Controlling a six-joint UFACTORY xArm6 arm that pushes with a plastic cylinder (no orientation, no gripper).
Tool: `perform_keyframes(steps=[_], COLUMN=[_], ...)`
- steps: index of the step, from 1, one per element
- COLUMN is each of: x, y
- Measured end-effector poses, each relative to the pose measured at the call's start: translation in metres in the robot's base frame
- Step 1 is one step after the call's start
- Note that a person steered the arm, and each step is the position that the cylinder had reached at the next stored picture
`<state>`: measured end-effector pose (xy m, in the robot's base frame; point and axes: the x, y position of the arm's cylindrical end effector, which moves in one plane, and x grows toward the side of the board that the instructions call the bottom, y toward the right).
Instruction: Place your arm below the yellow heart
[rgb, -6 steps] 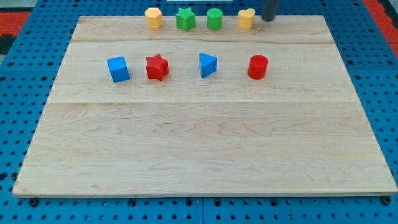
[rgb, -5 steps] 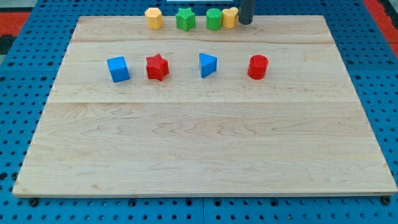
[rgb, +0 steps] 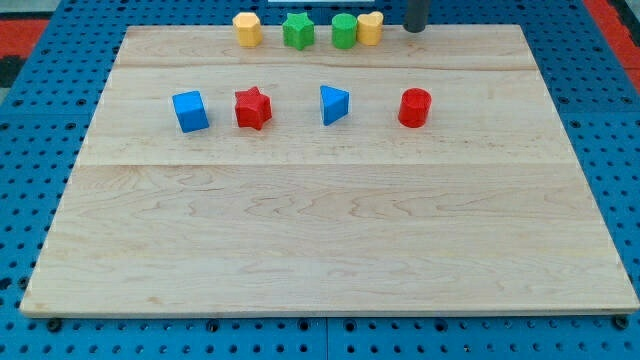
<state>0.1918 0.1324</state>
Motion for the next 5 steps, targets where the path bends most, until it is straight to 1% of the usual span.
perform_keyframes(steps=[1,2,3,4,5], x=[0.000,0.055,0.133,0.091,0.108], y=[-0.015,-0.036,-0.053,-0.036,-0.067])
